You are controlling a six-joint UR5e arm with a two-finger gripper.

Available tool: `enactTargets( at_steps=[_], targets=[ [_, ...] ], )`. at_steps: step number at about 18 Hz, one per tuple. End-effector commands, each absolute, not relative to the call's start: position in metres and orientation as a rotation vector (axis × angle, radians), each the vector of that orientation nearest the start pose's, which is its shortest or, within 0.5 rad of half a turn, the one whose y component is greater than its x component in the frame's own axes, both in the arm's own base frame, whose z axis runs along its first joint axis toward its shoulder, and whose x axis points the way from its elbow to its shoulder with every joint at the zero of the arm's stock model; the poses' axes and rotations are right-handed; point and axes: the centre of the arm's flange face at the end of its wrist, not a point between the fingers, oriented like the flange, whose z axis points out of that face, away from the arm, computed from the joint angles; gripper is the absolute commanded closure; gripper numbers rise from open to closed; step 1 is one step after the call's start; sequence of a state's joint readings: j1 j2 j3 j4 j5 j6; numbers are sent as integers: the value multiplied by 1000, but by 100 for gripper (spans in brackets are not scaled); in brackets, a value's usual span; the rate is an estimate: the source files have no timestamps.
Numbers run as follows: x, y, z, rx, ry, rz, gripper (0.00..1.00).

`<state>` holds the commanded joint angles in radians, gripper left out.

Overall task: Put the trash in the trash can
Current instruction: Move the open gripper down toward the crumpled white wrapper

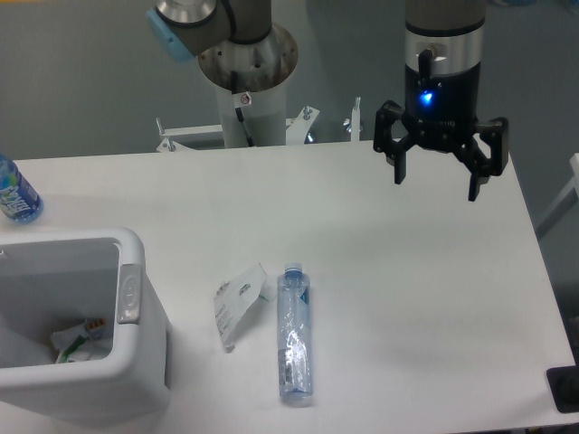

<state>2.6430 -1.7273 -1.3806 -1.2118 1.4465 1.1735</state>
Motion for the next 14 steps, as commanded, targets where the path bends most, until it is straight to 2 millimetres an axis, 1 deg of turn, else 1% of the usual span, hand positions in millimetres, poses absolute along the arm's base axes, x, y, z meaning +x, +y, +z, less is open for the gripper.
enactTargets(
  at_steps=[3, 7, 9, 11, 14],
  targets=[
    [-445, 410, 542, -2834, 182, 432, 0],
    [-437, 408, 526, -2847, 173, 392, 0],
    [-435, 408, 515, -2855, 142, 360, 0],
    [-434, 409, 509, -2858, 100, 335, 0],
    [-431, 417, 498, -2852, -14, 313, 0]
  ],
)
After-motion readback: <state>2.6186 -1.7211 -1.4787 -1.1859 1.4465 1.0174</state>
